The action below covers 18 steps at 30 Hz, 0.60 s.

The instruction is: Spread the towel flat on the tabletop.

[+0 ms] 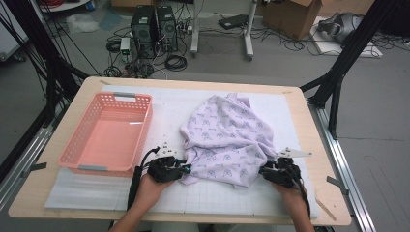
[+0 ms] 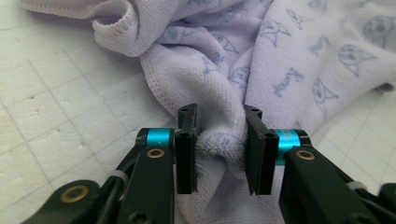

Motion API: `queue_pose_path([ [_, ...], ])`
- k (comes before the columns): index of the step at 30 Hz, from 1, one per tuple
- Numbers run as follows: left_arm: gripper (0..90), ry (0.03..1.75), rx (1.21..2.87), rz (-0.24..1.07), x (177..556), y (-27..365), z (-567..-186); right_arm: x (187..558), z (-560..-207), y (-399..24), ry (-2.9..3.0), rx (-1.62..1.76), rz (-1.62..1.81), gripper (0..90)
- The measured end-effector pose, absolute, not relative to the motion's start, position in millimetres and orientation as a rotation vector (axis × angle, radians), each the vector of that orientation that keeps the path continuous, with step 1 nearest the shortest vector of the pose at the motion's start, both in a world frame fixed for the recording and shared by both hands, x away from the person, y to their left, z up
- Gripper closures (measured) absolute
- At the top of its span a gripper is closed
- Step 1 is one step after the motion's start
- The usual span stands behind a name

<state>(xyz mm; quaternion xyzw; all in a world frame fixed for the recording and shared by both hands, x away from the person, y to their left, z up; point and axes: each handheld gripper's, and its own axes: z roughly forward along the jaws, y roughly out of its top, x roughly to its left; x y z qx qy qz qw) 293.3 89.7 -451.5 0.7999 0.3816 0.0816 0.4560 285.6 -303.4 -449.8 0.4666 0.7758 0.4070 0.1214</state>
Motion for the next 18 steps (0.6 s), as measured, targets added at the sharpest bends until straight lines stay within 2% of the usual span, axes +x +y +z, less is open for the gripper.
queue_pose_path([
  [3,69.3,0.943,1.972,0.205,292.6,88.7,-451.7,287.2,-450.0,-279.3,2.302,1.272,1.163,52.1],
  [4,69.3,0.943,1.972,0.206,292.6,88.7,-451.7,286.2,-449.3,-270.2,2.303,1.230,1.104,57.3],
  [5,69.3,0.944,1.972,0.205,292.6,88.8,-451.6,284.9,-449.1,-262.2,2.304,1.171,1.045,65.3],
  [6,69.6,0.943,1.972,0.205,292.6,88.9,-451.5,284.4,-448.1,-257.9,2.320,1.139,1.052,82.2],
  [7,70.3,0.942,1.971,0.203,292.5,89.2,-451.3,283.8,-447.2,-255.4,2.348,1.121,1.058,87.7],
  [10,74.7,0.932,1.960,0.197,292.3,92.4,-448.6,283.0,-443.9,-256.7,2.362,1.125,1.050,89.8],
  [18,77.9,0.949,1.890,0.217,291.5,101.0,-440.7,272.5,-420.7,-304.5,2.192,1.260,1.121,90.0],
])
